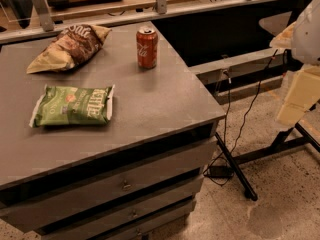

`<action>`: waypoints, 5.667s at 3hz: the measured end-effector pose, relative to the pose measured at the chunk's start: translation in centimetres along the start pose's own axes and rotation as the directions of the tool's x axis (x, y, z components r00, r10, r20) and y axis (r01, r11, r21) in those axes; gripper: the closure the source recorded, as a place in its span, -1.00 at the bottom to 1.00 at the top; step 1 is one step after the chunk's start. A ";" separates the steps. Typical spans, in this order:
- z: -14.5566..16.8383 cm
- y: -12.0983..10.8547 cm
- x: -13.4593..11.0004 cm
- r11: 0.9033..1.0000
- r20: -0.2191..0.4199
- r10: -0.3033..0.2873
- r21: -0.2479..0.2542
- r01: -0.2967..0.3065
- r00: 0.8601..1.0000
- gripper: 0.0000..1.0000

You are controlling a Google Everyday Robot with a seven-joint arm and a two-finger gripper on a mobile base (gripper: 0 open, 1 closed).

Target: Knock coke can over

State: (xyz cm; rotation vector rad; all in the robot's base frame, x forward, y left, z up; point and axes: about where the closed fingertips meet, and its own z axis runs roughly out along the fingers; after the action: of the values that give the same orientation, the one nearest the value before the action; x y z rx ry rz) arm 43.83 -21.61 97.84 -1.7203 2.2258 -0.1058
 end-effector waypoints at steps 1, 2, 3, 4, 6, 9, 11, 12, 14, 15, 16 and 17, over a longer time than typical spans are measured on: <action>0.0 0.0 0.0 1.000 0.000 0.000 0.000 0.000 1.000 -1.00; 0.7 -0.9 -0.6 1.000 0.061 0.011 0.014 -0.012 0.998 -1.00; 3.3 -3.9 -2.3 0.998 0.263 0.046 0.033 -0.057 0.964 -1.00; 6.9 -8.5 -5.9 0.993 0.549 0.089 0.020 -0.120 0.831 -1.00; 9.2 -13.5 -10.1 0.979 0.771 0.167 -0.054 -0.198 0.615 -1.00; 16.3 -16.8 -19.3 0.998 0.875 0.048 -0.025 -0.055 0.483 -1.00; 20.4 -18.6 -25.4 0.999 0.909 0.050 -0.046 -0.020 0.413 -1.00; 21.8 -19.7 -26.7 0.998 0.920 0.069 -0.057 -0.042 0.385 -0.93; 21.7 -20.2 -27.5 0.997 0.932 0.076 -0.067 -0.037 0.354 -0.01; 18.3 -20.0 -28.2 0.999 0.898 0.026 -0.042 0.026 0.439 0.47; 13.5 -19.9 -29.7 0.987 0.773 -0.116 0.023 0.156 0.624 0.99; 12.2 -19.1 -31.8 0.944 0.606 -0.299 0.076 0.320 0.737 1.00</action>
Offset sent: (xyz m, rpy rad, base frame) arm 0.0713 0.0239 -0.0178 0.3395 -0.1513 0.0121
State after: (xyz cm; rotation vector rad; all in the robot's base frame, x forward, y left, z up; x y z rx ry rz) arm 72.25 5.19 97.79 -1.7974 1.4641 0.3702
